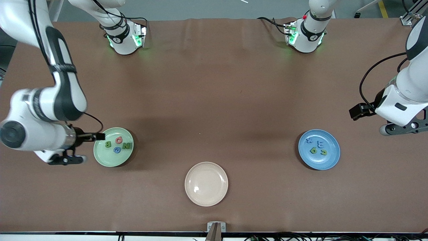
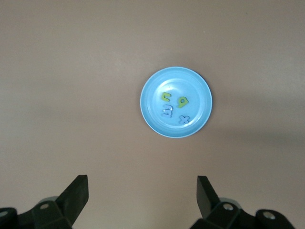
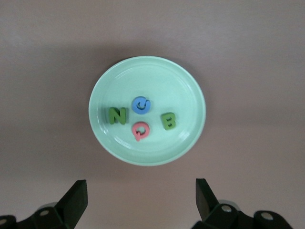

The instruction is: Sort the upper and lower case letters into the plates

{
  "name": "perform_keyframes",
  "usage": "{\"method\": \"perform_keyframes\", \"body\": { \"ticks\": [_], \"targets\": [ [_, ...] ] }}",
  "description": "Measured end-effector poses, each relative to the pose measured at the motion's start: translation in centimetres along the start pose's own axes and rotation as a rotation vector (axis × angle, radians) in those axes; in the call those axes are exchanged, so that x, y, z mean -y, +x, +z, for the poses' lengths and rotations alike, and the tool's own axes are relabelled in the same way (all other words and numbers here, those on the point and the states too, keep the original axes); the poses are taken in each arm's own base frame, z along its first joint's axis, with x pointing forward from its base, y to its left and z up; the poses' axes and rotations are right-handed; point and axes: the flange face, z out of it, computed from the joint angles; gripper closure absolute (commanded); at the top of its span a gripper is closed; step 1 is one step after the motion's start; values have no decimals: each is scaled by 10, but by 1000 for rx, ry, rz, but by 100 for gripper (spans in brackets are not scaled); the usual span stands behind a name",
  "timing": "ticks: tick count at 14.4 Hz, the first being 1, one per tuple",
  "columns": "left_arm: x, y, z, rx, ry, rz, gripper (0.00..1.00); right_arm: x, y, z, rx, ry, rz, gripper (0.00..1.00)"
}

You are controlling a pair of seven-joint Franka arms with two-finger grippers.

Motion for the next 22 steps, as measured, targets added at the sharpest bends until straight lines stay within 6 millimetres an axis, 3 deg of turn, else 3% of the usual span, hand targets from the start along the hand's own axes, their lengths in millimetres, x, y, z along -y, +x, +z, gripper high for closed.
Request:
{"method": "perform_keyframes", "body": {
  "ticks": [3, 6, 10, 14, 17, 22],
  "targets": [
    [-3, -1, 0, 8, -15, 8, 0, 10, -23, -46, -27, -15, 27, 0],
    [-13, -7, -7, 0, -25, 30, 0, 15, -28, -64, -51, -25, 38, 0],
    [-23, -10, -10, -1, -24, 47, 0, -4, -27, -71, -65, -25, 70, 0],
    [-30, -6, 9, 69, -19, 61, 0, -46, -30, -94, -90, -16, 130, 0],
    [-21, -9, 10, 125, -48, 29, 0, -61, -31, -106, -109, -12, 139, 0],
    [13, -15, -9, 124, -80, -20, 0, -51, -35, -108, -75, -9, 118, 0]
  ]
}}
